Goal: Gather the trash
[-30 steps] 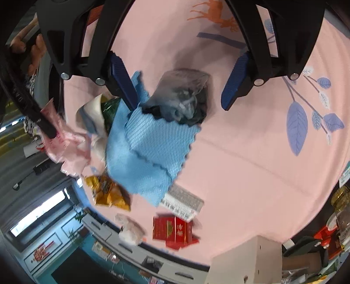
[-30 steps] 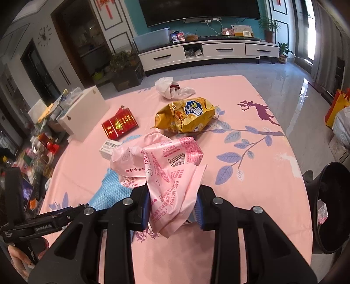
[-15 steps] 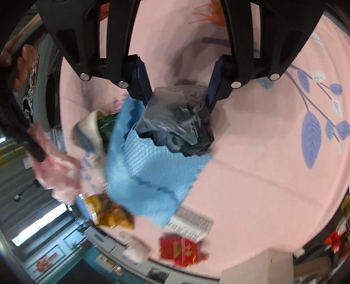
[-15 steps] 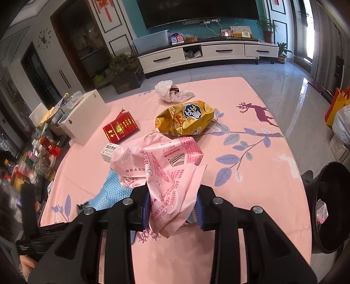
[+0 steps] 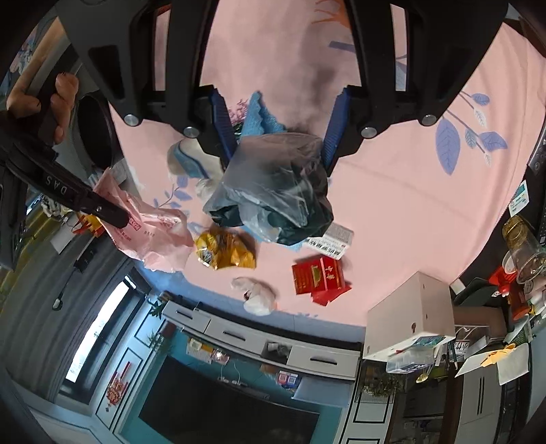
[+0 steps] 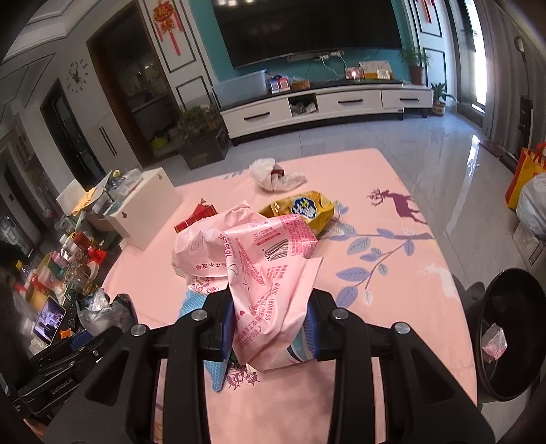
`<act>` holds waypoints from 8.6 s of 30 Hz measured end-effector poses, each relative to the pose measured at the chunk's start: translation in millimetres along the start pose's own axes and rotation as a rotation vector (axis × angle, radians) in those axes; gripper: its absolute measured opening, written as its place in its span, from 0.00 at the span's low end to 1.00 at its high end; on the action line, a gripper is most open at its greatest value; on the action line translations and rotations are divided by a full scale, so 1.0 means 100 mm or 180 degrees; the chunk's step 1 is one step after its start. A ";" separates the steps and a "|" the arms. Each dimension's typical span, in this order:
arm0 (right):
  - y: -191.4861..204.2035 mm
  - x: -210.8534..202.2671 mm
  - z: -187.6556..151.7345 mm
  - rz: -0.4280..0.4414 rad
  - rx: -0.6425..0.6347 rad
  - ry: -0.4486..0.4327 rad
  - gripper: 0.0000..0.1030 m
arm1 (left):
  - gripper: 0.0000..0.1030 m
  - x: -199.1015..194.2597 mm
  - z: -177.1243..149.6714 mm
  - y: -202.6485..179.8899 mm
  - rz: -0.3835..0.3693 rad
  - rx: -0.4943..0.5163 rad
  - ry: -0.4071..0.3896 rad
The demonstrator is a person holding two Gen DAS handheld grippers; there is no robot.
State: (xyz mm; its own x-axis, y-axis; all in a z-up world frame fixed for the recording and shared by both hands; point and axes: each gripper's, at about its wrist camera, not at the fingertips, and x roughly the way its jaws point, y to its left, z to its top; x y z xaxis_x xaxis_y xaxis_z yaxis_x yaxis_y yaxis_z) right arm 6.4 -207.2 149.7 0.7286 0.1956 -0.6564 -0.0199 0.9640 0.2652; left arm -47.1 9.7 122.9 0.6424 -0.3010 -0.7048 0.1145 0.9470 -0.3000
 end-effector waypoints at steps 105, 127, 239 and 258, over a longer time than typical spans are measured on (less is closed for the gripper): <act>-2.40 -1.33 -0.29 -0.2088 0.1675 -0.0783 0.97 | 0.97 1.13 -0.28 -2.95 -0.0877 0.1350 0.0362; -0.44 -0.77 0.19 -0.1172 0.0251 -0.1118 0.97 | 0.97 0.22 0.39 -0.13 0.0427 0.0040 -0.0442; -0.52 0.32 0.03 -0.0075 0.0545 0.0037 0.01 | 0.18 -0.01 -0.10 -0.30 -0.0477 0.0279 -0.0482; -1.17 0.07 -0.01 -0.0373 0.0880 0.0091 0.01 | 0.78 0.82 -1.47 -1.49 0.0239 0.1709 0.0274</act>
State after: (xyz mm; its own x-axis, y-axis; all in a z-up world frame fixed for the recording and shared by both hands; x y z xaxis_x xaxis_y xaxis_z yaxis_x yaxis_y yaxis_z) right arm 12.7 -318.0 113.7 0.6954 0.0948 -0.7123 0.2532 0.8954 0.3664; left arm -122.9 -172.6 15.2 0.6018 -0.2172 -0.7685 0.4560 0.8835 0.1074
